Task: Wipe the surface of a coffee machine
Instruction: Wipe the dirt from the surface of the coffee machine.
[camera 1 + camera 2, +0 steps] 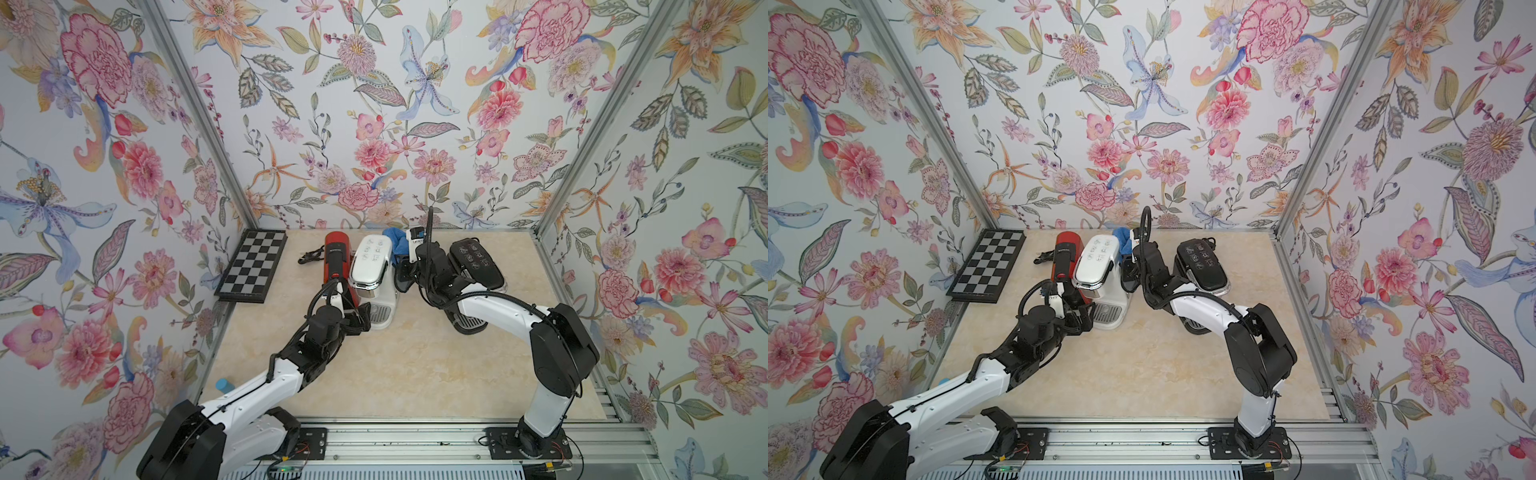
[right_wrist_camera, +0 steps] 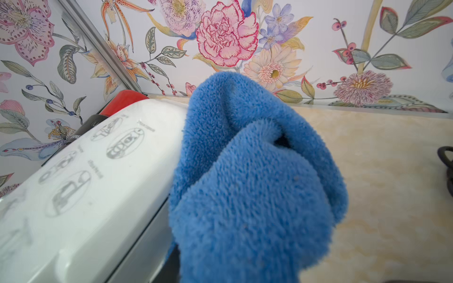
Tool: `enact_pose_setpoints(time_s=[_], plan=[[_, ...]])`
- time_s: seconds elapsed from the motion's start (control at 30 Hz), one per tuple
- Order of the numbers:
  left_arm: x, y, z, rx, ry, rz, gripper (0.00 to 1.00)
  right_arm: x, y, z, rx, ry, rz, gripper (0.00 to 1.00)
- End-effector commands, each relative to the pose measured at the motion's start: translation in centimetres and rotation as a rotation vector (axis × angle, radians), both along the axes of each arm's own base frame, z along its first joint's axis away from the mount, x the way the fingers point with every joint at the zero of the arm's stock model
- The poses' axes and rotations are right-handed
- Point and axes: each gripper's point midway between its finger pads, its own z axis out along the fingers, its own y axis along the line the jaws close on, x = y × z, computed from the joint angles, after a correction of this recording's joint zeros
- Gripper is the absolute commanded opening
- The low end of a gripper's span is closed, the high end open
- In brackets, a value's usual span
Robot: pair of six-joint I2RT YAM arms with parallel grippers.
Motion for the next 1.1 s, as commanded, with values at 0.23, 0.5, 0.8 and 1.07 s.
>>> enact_pose_setpoints(time_s=[0.23, 0.5, 0.8, 1.07], plan=[[0.3, 0.3, 1.5, -0.047, -0.033, 0.023, 0.97, -4.3, 0.5, -11.6, -0.098, 0.286, 0.081, 0.32], [0.4, 0.0, 1.0, -0.05, -0.024, 0.012, 0.97, -4.9, 0.7, -9.5, -0.031, 0.252, 0.099, 0.32], [0.5, 0.1, 0.9, -0.043, -0.021, 0.018, 0.97, -7.8, 1.1, 0.4, 0.069, 0.071, 0.205, 0.33], [0.7, -0.2, 0.6, -0.052, -0.016, 0.014, 0.97, -8.5, -0.3, 0.7, 0.047, 0.045, 0.183, 0.34]])
